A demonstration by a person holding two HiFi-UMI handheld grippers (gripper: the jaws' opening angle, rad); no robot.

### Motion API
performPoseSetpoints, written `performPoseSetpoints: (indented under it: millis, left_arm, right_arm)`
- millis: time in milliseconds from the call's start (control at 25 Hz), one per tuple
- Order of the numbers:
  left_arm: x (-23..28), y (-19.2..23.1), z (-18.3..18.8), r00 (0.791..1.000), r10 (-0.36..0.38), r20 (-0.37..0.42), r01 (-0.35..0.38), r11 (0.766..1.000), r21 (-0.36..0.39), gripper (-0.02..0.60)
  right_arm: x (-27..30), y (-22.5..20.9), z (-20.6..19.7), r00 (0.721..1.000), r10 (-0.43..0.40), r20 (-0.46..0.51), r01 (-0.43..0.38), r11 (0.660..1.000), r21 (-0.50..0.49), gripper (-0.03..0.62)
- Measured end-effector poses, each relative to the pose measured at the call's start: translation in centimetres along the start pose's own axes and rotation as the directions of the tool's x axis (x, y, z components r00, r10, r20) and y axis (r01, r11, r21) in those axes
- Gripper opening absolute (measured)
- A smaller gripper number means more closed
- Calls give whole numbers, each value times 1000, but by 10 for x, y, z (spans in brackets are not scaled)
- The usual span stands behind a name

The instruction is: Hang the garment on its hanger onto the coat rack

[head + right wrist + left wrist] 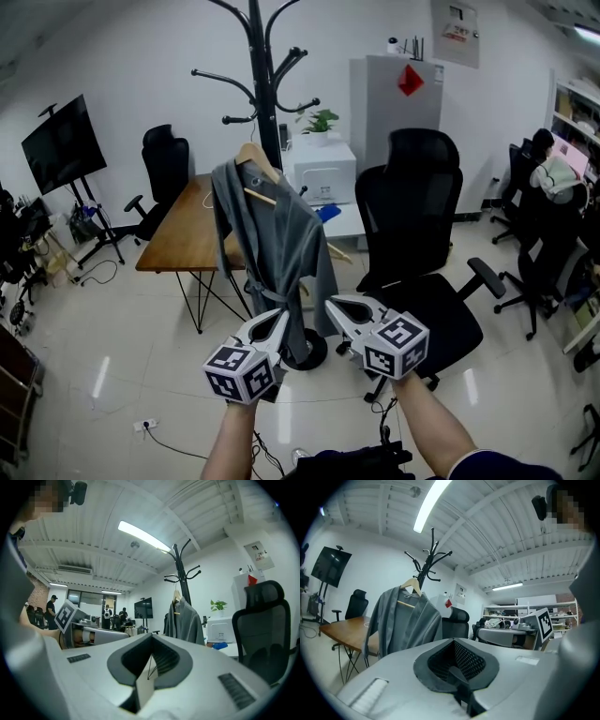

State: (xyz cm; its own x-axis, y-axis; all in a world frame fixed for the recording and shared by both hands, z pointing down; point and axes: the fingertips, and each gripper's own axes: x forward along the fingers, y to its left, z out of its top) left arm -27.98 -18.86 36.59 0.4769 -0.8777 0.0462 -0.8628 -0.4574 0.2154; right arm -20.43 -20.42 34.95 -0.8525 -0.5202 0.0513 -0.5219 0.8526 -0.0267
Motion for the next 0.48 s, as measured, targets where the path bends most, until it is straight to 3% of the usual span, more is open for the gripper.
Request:
performPoseSetpoints:
  millis: [480]
  left_arm:
    - [-2,-10,5,1000,6,12,-6,1000,15,-8]
  right_arm:
    - [-2,1,0,1000,5,-3,-5,1000,-15,3]
